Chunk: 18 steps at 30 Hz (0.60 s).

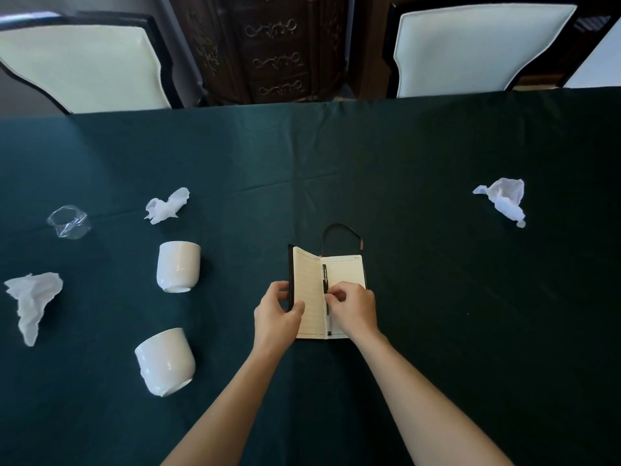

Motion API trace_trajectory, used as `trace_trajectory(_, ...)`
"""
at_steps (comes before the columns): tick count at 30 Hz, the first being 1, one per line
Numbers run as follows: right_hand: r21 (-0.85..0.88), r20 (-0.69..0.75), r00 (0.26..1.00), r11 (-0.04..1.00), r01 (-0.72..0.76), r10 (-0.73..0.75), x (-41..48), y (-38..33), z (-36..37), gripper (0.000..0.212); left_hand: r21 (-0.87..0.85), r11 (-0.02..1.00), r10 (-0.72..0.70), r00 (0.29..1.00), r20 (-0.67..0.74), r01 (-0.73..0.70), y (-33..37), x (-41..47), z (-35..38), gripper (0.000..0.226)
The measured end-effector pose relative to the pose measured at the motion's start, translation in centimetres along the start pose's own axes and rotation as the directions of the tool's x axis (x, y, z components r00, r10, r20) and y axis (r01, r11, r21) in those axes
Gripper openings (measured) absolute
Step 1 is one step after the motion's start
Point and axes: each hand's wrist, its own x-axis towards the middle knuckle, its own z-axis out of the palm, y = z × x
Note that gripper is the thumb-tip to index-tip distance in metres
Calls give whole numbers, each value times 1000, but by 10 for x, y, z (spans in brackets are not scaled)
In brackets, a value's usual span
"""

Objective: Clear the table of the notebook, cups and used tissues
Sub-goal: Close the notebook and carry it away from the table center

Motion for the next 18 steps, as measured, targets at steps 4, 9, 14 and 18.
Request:
trace_trajectory(4,33,-14,1000,999,17,-17,1,-5,5,14,23,998,53,999,4,-53,2,-1,5,32)
trace_trajectory(9,25,-44,999,999,34,-33,4,-4,8,15,28,996,83,996,17,-83,2,-2,8,29)
trace_trajectory(14,111,57,998,994,-6,-1,4,2,7,19,-1,995,98,995,26,-98,4,-5,13,26)
trace_trajectory(18,267,212,973,952,-148,92,12,15,-16,14,-27,991,134,990,52,-133,4,-4,21,25)
